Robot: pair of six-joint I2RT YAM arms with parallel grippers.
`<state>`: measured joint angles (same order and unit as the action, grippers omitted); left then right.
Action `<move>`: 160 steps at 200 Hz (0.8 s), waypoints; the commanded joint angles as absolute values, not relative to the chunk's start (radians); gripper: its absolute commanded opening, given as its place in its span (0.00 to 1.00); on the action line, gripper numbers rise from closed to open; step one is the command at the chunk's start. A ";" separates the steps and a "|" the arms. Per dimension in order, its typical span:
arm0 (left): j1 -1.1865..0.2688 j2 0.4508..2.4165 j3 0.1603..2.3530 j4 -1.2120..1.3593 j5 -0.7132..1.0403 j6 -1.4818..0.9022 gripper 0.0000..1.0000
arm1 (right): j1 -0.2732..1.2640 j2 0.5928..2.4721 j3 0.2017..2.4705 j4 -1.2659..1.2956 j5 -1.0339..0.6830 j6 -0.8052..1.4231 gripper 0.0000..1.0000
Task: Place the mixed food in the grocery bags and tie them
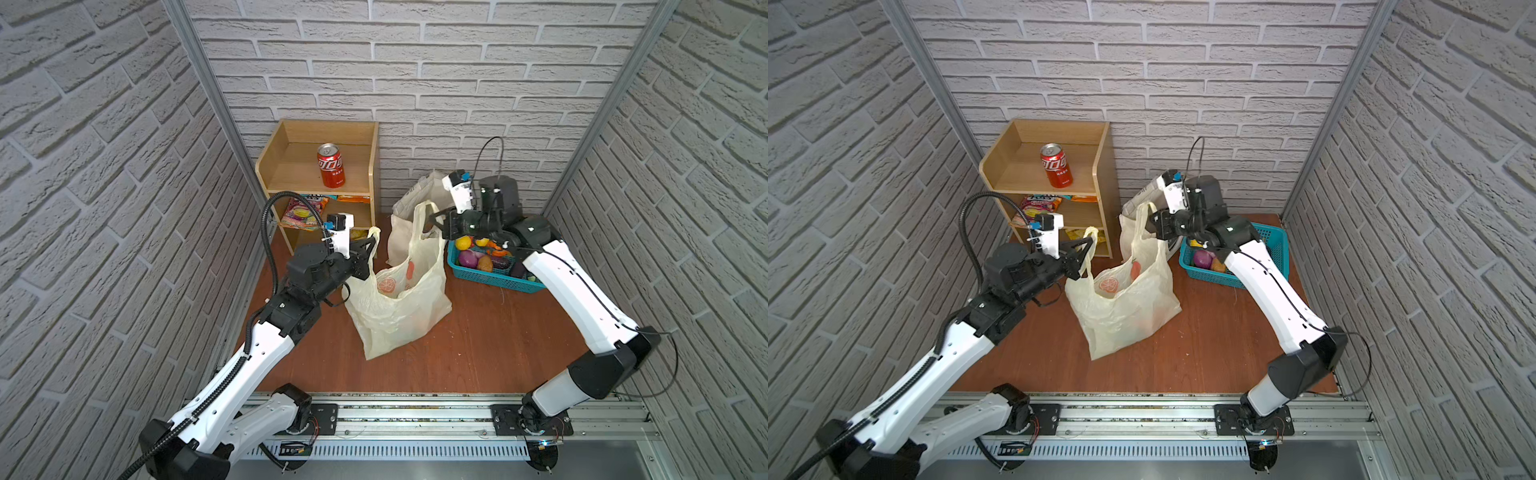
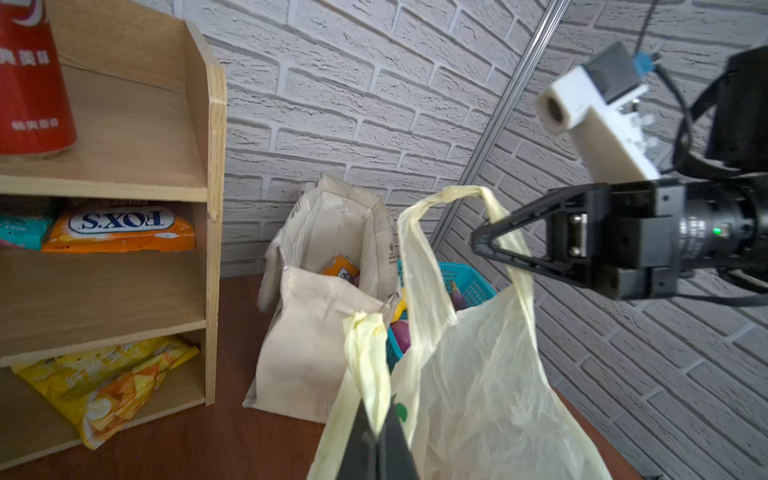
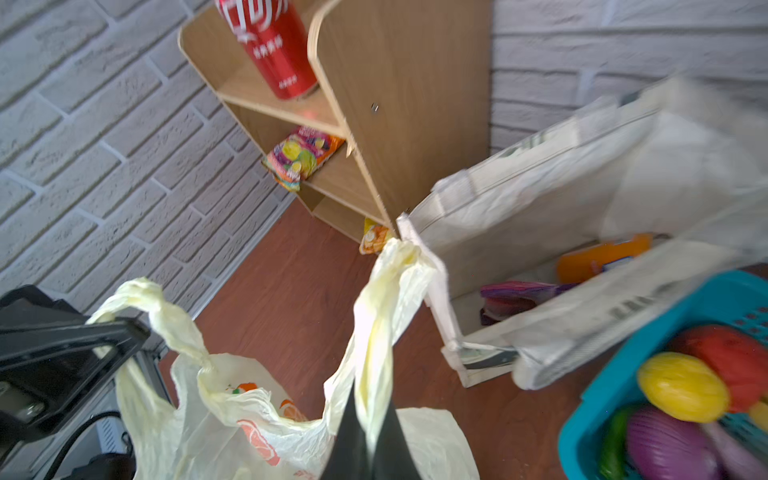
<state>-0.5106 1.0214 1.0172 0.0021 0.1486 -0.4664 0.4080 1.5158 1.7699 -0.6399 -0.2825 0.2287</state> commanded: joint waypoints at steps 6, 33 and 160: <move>-0.509 1.089 1.102 0.089 0.175 -0.442 0.00 | 0.391 1.385 1.685 -0.585 -0.221 0.247 0.06; -0.509 1.113 1.062 0.151 0.191 -0.449 0.00 | 0.390 1.266 1.500 -0.523 -0.180 0.278 0.06; -0.518 1.088 0.918 0.275 0.221 -0.504 0.00 | 0.387 1.136 1.457 -0.630 -0.147 0.259 0.62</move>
